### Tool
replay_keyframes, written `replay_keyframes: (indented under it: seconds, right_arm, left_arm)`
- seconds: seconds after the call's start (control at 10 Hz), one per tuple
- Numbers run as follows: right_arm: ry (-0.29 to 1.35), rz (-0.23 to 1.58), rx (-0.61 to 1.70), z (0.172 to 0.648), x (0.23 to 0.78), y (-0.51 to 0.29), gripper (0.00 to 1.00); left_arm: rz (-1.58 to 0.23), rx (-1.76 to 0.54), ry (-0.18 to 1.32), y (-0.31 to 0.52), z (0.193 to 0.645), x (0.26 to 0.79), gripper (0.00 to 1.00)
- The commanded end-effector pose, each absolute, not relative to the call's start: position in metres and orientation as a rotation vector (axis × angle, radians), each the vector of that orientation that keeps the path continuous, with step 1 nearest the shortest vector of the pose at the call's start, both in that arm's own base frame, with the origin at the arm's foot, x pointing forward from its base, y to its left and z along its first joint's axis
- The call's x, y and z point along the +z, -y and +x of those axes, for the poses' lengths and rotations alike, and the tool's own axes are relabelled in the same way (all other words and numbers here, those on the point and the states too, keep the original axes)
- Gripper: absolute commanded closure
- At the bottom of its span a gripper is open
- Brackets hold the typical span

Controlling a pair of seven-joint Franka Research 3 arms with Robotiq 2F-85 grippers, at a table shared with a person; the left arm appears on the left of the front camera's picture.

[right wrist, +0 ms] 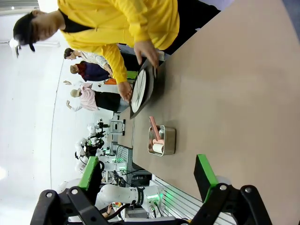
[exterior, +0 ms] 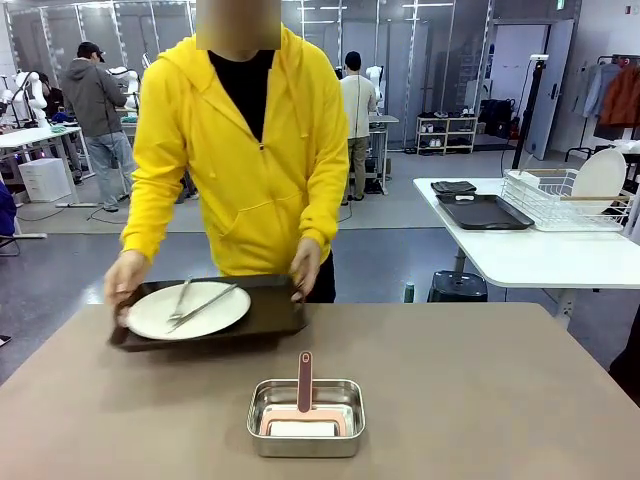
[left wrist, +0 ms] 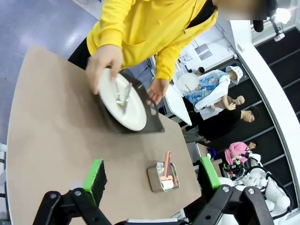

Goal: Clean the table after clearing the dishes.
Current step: When the right (or left) Handle tray is removed, use the right hand (or left hand) to clean the right (or left) side of the table with the Lint Roller.

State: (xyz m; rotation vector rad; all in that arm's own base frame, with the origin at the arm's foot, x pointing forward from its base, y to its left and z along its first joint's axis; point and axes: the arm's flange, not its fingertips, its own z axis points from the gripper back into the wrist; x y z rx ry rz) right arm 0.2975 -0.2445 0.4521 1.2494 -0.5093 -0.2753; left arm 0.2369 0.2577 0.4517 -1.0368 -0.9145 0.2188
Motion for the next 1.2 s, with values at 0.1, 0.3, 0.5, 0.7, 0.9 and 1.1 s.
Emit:
replay_keyframes:
  seconds: [0.1, 0.3, 0.5, 0.7, 0.9, 1.1]
  right_arm:
    - [0.522, 1.268, -0.277, 0.297, 0.453, 0.243, 0.0]
    - [0.522, 1.268, -0.277, 0.297, 0.453, 0.243, 0.0]
    - [0.522, 1.268, -0.277, 0.297, 0.453, 0.243, 0.0]
    - [0.522, 1.268, -0.277, 0.297, 0.453, 0.243, 0.0]
    - [0.522, 1.268, -0.277, 0.297, 0.453, 0.243, 0.0]
    - [0.522, 1.268, -0.277, 0.297, 0.453, 0.243, 0.0]
  left_arm:
    - [-1.012, 0.139, 0.826, -0.244, 0.273, 0.46, 0.0]
    - [-0.997, 0.079, 0.772, -0.213, 0.302, 0.465, 0.0]
    - [-0.975, 0.028, 0.721, -0.164, 0.333, 0.465, 0.0]
    - [-0.954, -0.02, 0.679, -0.105, 0.365, 0.467, 0.0]
    - [-0.921, -0.092, 0.628, -0.035, 0.399, 0.467, 0.0]
    - [-0.891, -0.157, 0.569, 0.031, 0.432, 0.469, 0.0]
